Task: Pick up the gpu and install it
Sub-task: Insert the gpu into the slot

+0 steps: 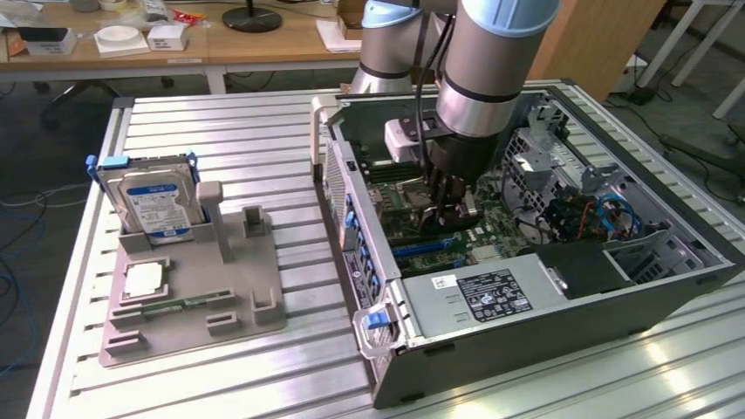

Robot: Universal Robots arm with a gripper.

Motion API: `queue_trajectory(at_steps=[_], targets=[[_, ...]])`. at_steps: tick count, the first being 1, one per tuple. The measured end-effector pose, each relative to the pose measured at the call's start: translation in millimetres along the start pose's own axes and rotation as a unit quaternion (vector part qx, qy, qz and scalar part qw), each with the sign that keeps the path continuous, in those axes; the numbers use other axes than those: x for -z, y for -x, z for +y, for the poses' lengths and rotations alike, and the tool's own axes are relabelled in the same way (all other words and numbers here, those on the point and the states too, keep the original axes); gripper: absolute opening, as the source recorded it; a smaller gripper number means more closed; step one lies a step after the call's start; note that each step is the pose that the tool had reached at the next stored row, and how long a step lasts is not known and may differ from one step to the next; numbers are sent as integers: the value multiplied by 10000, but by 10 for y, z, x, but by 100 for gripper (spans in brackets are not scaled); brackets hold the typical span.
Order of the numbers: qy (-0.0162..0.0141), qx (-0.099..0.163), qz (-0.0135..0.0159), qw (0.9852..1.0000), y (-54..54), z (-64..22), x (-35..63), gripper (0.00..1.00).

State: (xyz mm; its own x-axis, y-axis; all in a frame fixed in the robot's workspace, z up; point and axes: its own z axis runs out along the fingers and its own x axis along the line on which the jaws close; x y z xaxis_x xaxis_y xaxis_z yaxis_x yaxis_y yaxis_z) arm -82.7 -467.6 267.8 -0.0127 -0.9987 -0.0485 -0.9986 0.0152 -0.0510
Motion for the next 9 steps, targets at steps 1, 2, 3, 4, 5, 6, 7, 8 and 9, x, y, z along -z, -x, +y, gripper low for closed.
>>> queue_trajectory(at_steps=[1, 2, 3, 4, 5, 6, 7, 8, 9], targets=[[0, 0, 0, 10000, -1, 1, -7, 27], [0, 0, 1, 10000, -2, 2, -14, 27], [0, 0, 1, 10000, -2, 2, -21, 27], [0, -1, 2, 10000, -3, 7, -25, 27], [0, -1, 1, 10000, -3, 15, -27, 27], [0, 0, 0, 10000, -3, 25, -29, 27], [0, 0, 1, 10000, -3, 37, -31, 27], [0, 0, 0, 10000, -3, 47, -33, 27], [0, 0, 1, 10000, -4, 53, -36, 27]])
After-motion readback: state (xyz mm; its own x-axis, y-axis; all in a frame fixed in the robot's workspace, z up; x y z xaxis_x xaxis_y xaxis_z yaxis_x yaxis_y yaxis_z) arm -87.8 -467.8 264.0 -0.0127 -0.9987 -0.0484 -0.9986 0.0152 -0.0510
